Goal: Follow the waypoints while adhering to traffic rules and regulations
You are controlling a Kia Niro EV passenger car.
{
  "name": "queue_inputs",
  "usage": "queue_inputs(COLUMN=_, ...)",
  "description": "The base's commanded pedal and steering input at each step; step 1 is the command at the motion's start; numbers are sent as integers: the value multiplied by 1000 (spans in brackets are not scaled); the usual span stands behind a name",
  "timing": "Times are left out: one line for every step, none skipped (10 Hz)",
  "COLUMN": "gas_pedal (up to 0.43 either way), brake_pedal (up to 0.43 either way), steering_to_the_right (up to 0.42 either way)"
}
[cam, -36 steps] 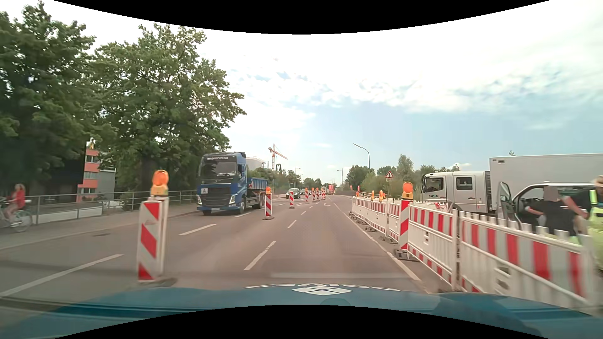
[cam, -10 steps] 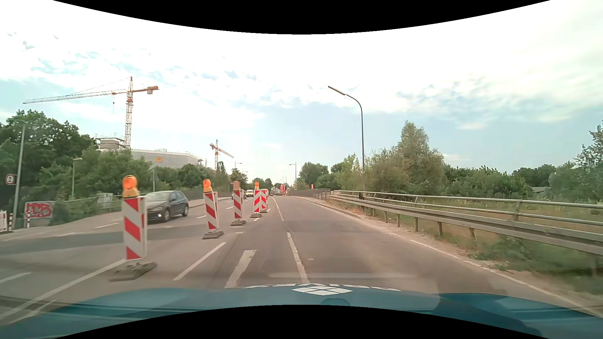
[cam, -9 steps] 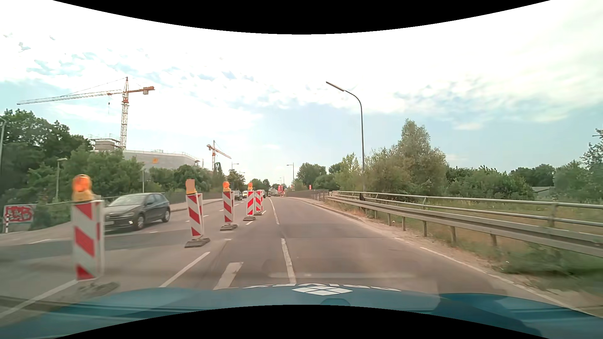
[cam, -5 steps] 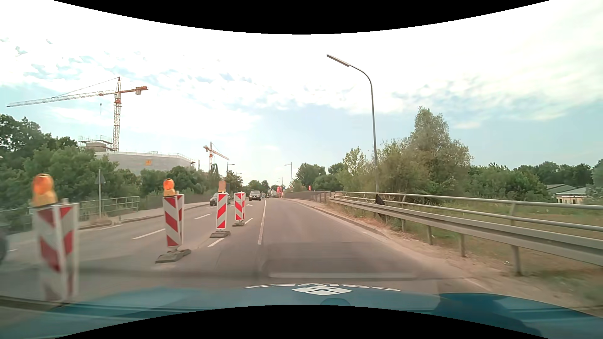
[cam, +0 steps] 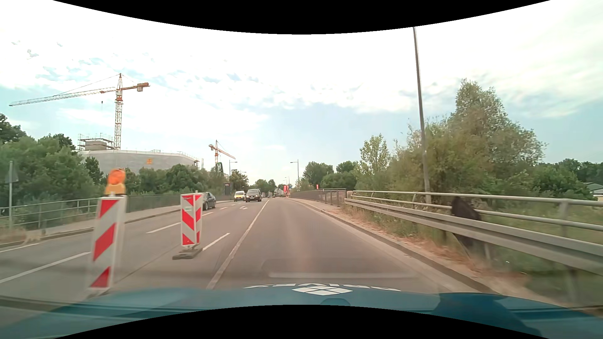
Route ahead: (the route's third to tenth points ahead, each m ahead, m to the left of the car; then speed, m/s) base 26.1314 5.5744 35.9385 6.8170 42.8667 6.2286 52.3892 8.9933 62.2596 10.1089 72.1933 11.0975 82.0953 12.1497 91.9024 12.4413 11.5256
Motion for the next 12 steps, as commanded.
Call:
queue_inputs(gas_pedal=421, brake_pedal=0, steering_to_the_right=-45)
queue_inputs(gas_pedal=350, brake_pedal=0, steering_to_the_right=-45)
queue_inputs(gas_pedal=280, brake_pedal=0, steering_to_the_right=-43)
queue_inputs(gas_pedal=268, brake_pedal=0, steering_to_the_right=-43)
queue_inputs(gas_pedal=260, brake_pedal=0, steering_to_the_right=-41)
queue_inputs(gas_pedal=260, brake_pedal=0, steering_to_the_right=-38)
queue_inputs(gas_pedal=260, brake_pedal=0, steering_to_the_right=-34)
queue_inputs(gas_pedal=260, brake_pedal=0, steering_to_the_right=-30)
queue_inputs(gas_pedal=260, brake_pedal=0, steering_to_the_right=-28)
queue_inputs(gas_pedal=260, brake_pedal=0, steering_to_the_right=-25)
queue_inputs(gas_pedal=260, brake_pedal=0, steering_to_the_right=-24)
queue_inputs(gas_pedal=260, brake_pedal=0, steering_to_the_right=-18)
